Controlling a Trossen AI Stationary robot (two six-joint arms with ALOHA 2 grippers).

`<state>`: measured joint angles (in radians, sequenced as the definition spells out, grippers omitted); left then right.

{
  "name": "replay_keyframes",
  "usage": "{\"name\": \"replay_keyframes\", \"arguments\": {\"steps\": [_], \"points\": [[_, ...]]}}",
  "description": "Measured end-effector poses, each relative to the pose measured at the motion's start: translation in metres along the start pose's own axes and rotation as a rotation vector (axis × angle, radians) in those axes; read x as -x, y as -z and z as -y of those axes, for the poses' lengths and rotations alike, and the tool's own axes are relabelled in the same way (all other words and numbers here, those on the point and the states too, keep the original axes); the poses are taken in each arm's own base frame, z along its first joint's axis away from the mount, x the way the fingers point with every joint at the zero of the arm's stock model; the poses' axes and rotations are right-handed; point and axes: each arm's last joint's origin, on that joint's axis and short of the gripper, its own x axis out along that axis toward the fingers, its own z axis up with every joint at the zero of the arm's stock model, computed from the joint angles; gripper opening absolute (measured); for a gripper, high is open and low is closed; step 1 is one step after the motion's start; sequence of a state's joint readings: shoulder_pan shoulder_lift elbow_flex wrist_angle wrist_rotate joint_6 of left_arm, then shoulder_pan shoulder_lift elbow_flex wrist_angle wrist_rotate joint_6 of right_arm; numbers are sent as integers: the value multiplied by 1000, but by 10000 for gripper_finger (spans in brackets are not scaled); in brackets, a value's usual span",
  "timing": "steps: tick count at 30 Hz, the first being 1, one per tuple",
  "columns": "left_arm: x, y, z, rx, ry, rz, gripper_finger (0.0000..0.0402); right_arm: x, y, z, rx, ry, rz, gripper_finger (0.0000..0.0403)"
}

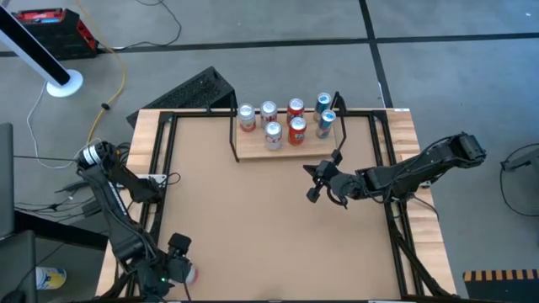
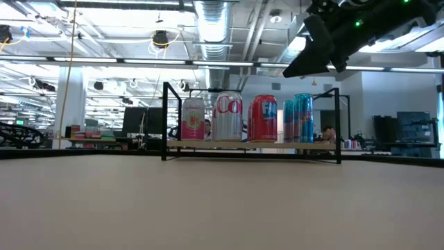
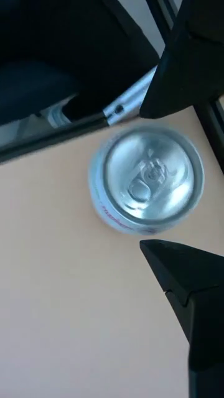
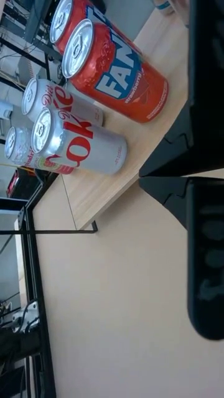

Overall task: Place canned beverage on shelf
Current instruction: Put the pink and white soda can on the shelf aligned with the other pink and white soda can on the shelf

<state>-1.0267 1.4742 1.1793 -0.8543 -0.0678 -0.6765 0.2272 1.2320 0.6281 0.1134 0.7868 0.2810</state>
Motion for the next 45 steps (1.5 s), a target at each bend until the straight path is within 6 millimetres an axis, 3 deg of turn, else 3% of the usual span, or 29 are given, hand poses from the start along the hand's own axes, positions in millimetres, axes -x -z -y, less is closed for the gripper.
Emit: {"name": "replay_keyframes", "arguments": {"steps": [15, 35, 41, 45], "points": [[-15, 10, -7, -42, -19, -30, 319, 0, 0, 0, -2, -1, 1, 27], [-16, 6, -8, -116, -85, 58, 319, 0, 0, 0, -3, -2, 2, 27], [-34, 12, -10, -118, -30, 105, 319, 0, 0, 0, -3, -2, 3, 27], [-36, 12, -12, -121, -24, 107, 319, 0, 0, 0, -5, -2, 4, 27]]}}
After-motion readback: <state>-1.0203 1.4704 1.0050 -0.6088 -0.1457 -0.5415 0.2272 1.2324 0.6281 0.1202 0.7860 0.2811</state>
